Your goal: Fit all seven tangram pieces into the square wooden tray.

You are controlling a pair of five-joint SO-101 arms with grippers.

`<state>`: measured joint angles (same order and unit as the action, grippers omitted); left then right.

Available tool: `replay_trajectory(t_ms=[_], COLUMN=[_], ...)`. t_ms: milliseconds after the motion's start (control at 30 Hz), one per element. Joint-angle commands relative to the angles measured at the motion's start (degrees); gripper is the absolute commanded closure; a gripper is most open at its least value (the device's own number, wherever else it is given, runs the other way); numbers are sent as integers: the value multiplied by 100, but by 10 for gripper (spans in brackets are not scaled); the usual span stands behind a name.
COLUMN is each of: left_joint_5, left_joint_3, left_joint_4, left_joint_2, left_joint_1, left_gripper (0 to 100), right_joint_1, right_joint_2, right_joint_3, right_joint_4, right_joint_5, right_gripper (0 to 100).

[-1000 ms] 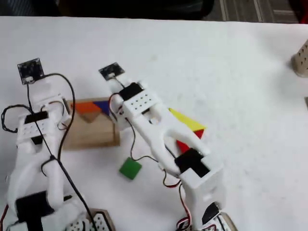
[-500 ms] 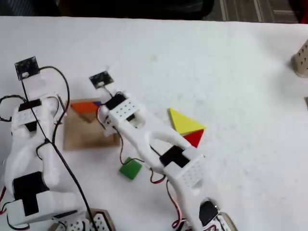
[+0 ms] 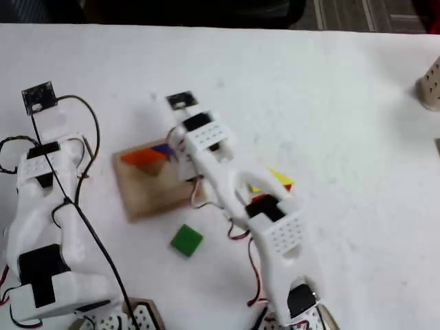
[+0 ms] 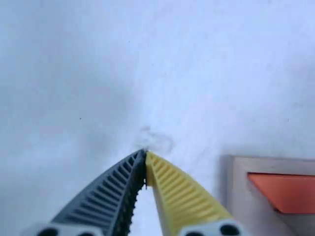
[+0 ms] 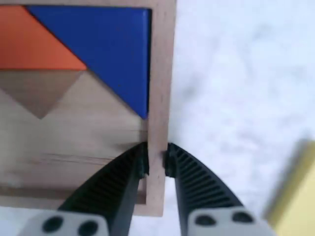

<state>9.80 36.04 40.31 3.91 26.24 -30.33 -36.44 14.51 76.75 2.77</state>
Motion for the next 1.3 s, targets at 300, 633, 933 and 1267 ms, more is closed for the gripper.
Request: replay_trajectory(t_ms=[300, 633, 933, 1267], left_joint_5=[-26, -35, -44, -53], left_joint_3=[-114, -114, -105, -97], left_joint_4=[-220, -220, -185, -176], left_joint_2=[31, 31, 31, 22], left_joint_1=[22, 13, -66, -171], left_gripper=[972, 972, 972, 972], right_joint_1=[980, 1086, 1490, 620], right_joint_2=[743, 3064, 4224, 5270], right_joint_3=[-993, -3288, -4009, -5767], right_joint_4=[286, -681, -400, -963], right_joint_5=[-343, -334, -360, -2338], right_gripper=[946, 879, 880, 972])
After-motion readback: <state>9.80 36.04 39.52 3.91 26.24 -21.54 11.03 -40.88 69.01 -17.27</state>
